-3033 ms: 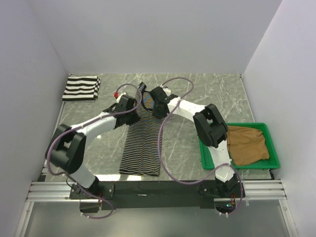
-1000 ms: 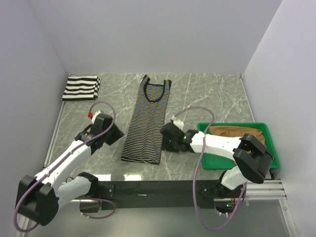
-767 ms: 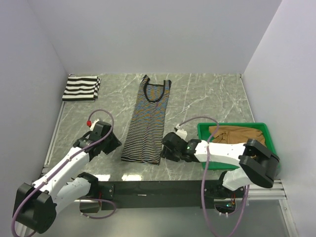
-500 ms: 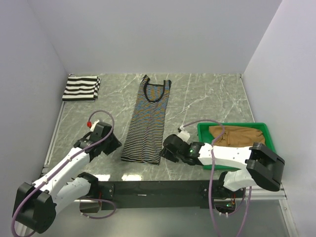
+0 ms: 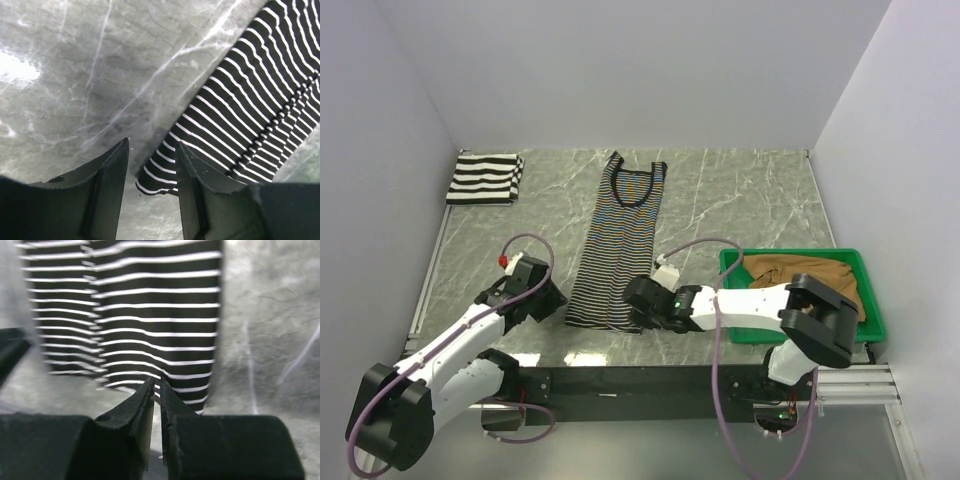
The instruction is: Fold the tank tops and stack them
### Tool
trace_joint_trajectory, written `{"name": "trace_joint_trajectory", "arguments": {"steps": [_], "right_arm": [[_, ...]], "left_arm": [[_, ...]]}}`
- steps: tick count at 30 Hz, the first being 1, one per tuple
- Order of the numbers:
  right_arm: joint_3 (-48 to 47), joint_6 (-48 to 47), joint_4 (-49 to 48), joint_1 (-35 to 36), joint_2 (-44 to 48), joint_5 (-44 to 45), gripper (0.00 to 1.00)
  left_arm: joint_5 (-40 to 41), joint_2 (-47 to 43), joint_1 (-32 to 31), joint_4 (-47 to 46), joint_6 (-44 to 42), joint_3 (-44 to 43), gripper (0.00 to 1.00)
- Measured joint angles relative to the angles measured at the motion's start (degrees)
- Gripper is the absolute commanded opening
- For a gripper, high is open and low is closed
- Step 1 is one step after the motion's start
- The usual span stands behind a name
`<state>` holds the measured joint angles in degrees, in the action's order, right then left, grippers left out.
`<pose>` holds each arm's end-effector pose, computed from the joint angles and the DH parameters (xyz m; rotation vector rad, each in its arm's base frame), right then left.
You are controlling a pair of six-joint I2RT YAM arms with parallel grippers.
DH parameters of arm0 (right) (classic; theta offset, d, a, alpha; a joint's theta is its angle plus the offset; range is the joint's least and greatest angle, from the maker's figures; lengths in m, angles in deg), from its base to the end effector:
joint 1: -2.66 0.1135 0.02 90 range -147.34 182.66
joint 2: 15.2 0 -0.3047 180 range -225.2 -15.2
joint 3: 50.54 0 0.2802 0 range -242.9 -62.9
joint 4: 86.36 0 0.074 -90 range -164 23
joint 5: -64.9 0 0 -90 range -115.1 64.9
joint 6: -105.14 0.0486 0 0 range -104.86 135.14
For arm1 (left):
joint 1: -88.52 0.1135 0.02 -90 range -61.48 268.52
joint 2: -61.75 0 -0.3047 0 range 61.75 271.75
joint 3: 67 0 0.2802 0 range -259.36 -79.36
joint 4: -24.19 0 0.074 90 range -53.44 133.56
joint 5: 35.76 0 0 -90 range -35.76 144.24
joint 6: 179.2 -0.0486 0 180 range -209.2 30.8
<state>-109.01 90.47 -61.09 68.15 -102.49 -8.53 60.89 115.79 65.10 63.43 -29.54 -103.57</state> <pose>0.1461 0.2871 0.1851 0.3436 2.5680 0.6637 0.1632 -0.0646 0.1738 -0.8525 2.4599 -0.4029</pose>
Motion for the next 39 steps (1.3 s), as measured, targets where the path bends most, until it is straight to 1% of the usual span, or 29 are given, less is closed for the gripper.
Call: {"name": "trace_joint_trajectory", "arguments": {"steps": [4, 8, 13, 19, 26, 29, 32, 33, 36, 39], "right_arm": [[0.26, -0.02, -0.28, 0.66, -3.45, -1.14, 0.16], [-0.07, -1.20, -3.19, 0.85, -5.97, -3.80, 0.16], [-2.62, -2.51, -4.07, 1.66, -8.46, -4.66, 0.16], [-1.55, -2.95, -3.98, 0.96, -7.54, -4.98, 0.17], [4.74, -4.15, -2.93, -3.23, -1.07, -5.33, 0.17], [5.16, -5.81, -0.61, -4.46, 0.33, -4.87, 0.20], [4.39, -7.61, 1.86, -4.55, 0.72, -3.87, 0.25], [4.00, -8.28, 2.95, -4.55, 0.92, -3.65, 0.30], [3.23, -9.84, 5.62, -4.52, 2.89, -3.02, 0.37], [2.93, -10.69, 7.63, -4.52, 6.86, -2.40, 0.41]], "left_arm": [[-1.01, -1.46, -0.02, -1.07, -0.07, 0.87, 0.49], [-2.45, -2.12, -0.02, -2.95, -0.46, 0.90, 0.52], [-3.50, -2.58, -0.09, -4.94, -0.83, 2.10, 0.56], [-3.63, -2.75, -0.90, -6.10, -0.79, 4.85, 0.59], [-5.11, -4.61, -3.72, -8.63, -0.63, 6.23, 0.61], [-6.91, -4.20, -5.64, -10.60, -0.50, 7.08, 0.59], [-7.74, -2.78, -8.50, -12.55, -0.15, 7.15, 0.56], [-7.72, -2.40, -9.46, -12.87, 0.09, 7.15, 0.55], [-7.69, -2.01, -11.30, -12.98, 1.16, 7.19, 0.52], [-7.63, -1.99, -11.91, -12.74, 2.14, 7.28, 0.50]]}}
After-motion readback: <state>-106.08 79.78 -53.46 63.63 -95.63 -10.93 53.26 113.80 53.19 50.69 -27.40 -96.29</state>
